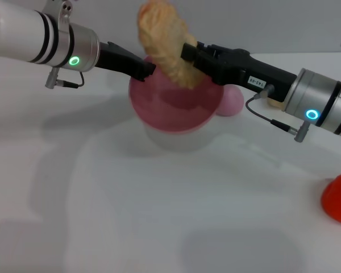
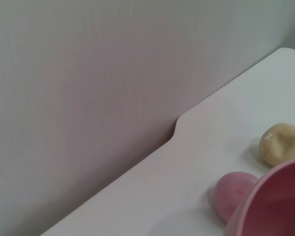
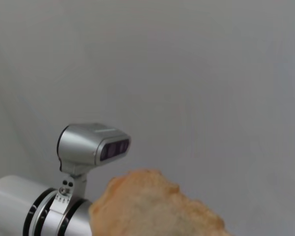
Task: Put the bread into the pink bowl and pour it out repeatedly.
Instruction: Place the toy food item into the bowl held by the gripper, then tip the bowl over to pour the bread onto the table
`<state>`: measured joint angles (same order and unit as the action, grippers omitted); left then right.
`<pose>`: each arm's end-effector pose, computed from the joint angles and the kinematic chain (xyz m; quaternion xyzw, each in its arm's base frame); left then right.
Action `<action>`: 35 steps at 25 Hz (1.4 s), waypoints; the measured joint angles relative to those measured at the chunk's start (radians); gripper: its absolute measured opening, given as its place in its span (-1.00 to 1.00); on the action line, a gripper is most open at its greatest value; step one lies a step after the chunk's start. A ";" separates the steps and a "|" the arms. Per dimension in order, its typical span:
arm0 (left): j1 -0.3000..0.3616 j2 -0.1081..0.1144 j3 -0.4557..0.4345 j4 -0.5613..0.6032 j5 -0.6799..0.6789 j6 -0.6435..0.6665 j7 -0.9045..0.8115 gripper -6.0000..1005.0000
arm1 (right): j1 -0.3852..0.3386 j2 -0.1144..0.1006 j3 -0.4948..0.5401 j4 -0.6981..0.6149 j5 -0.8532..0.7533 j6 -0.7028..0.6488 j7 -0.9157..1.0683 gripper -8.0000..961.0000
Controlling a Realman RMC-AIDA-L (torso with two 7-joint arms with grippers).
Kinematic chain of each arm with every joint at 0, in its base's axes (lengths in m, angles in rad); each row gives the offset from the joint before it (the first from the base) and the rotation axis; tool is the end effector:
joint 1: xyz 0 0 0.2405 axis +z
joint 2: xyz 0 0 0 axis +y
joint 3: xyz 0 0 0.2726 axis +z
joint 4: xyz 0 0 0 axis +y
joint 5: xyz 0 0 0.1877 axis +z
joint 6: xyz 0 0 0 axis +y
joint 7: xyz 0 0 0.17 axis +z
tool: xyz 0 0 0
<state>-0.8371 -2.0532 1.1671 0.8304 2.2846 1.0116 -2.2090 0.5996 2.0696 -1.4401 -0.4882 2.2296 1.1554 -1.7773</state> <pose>-0.1720 0.4489 -0.0447 -0.9252 -0.2830 -0.0357 0.2504 0.1684 0.3799 -0.0605 -0.8445 0.2915 0.4198 0.1597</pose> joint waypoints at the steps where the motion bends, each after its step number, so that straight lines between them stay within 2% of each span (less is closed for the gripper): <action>1: -0.001 0.000 0.000 0.000 0.000 -0.001 0.000 -0.87 | 0.002 0.000 0.000 0.000 -0.005 0.000 0.000 -0.66; 6: -0.003 0.002 0.000 -0.002 0.001 -0.006 0.004 -0.87 | 0.012 0.000 0.000 0.000 -0.022 -0.003 0.007 -0.64; 9: -0.003 0.002 0.000 -0.003 0.001 -0.009 0.006 -0.87 | 0.013 0.000 0.000 0.000 -0.023 -0.009 0.011 -0.23; 15: -0.003 0.003 0.000 -0.007 0.001 -0.019 0.007 -0.87 | 0.015 0.000 0.000 -0.002 -0.025 -0.016 0.014 0.19; 23: -0.003 0.004 -0.001 -0.008 0.024 -0.021 0.002 -0.86 | 0.014 0.000 0.000 -0.022 -0.028 -0.011 0.007 0.26; 28: -0.004 0.003 -0.005 -0.008 0.030 -0.022 0.001 -0.86 | -0.007 0.002 0.000 -0.091 -0.049 -0.007 -0.015 0.26; 35: 0.001 0.003 -0.009 -0.008 0.030 -0.030 0.001 -0.86 | -0.102 0.005 0.014 -0.268 -0.048 -0.015 -0.174 0.26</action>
<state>-0.8362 -2.0497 1.1579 0.8225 2.3149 0.9817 -2.2085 0.4980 2.0744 -1.4265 -0.7564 2.1815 1.1407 -1.9516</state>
